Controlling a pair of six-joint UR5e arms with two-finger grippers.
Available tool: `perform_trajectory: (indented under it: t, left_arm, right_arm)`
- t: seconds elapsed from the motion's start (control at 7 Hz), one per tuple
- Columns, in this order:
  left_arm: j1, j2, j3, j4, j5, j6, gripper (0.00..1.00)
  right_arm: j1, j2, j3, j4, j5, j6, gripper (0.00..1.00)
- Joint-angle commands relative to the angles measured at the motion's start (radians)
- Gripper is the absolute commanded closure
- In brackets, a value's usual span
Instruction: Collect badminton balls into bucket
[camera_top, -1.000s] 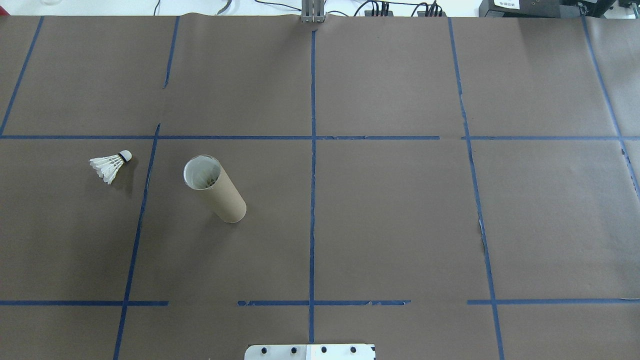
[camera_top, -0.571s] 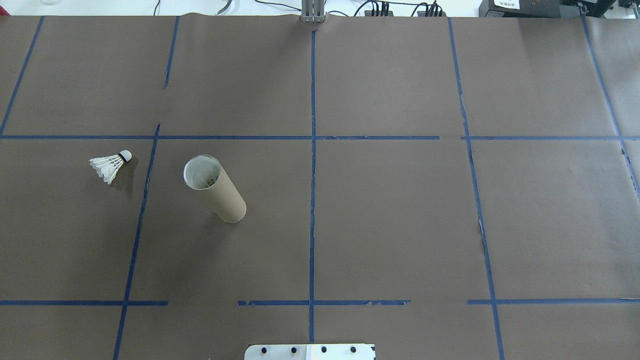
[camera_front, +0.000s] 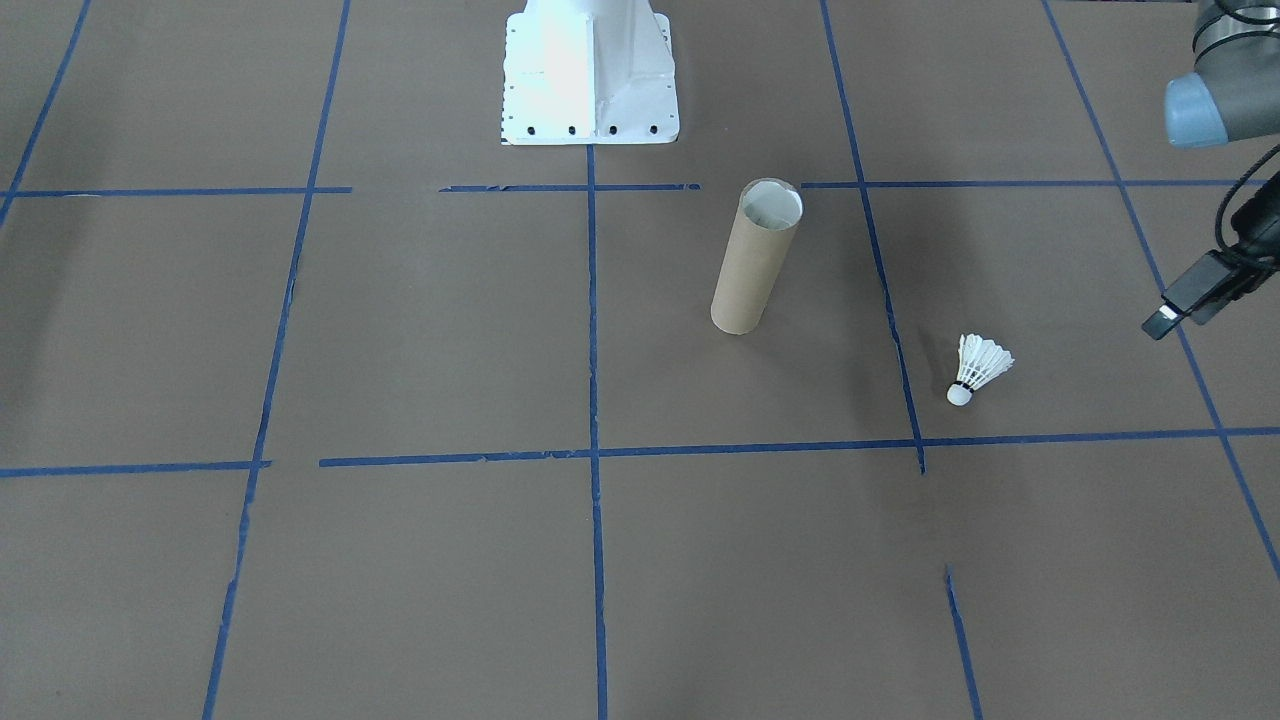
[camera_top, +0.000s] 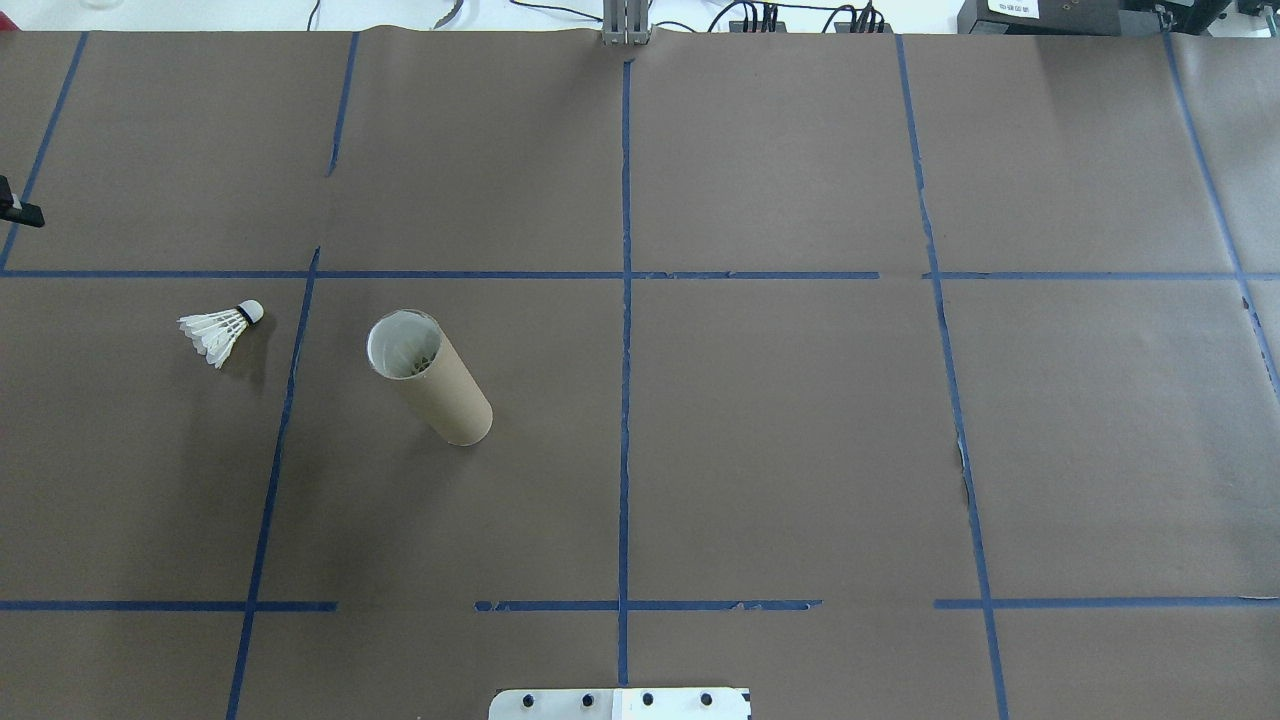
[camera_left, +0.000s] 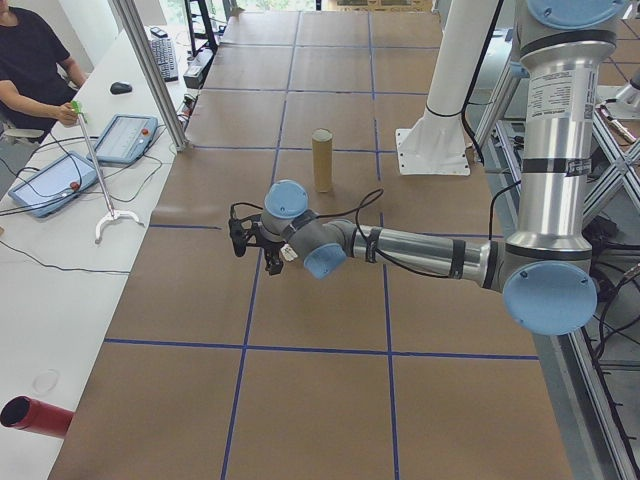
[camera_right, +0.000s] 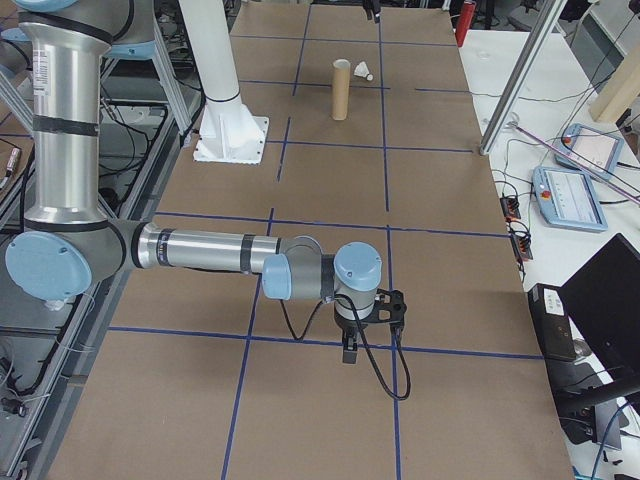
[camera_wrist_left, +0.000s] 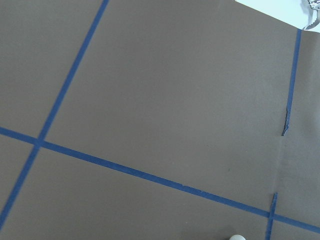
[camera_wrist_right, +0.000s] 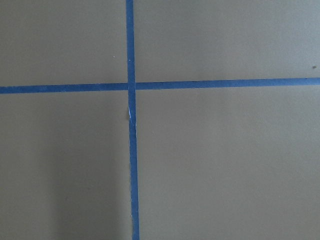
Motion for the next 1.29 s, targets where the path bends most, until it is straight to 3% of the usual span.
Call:
perform_trajectory:
  t: [0.0,0.29,0.43,0.57,1.14]
  left_arm:
    - [0.091,0.007,0.105,-0.241,0.004,-0.183,0.0]
    - [0.138,0.008,0.113,-0.301,-0.001,-0.266,0.0]
    - [0.173,0.007,0.144,-0.398,0.007,-0.374,0.0]
    - [0.204,0.002,0.165,-0.475,0.06,-0.461,0.0]
    - [0.318,-0.047,0.181,-0.533,0.235,-0.665,0.0]
  right_arm:
    - [0.0,0.0,0.0,0.0,0.0,0.0,0.0]
    - [0.0,0.0,0.0,0.0,0.0,0.0,0.0]
    - [0.0,0.0,0.0,0.0,0.0,0.0,0.0]
    - [0.0,0.0,0.0,0.0,0.0,0.0,0.0]
    - [0.0,0.0,0.0,0.0,0.0,0.0,0.0]
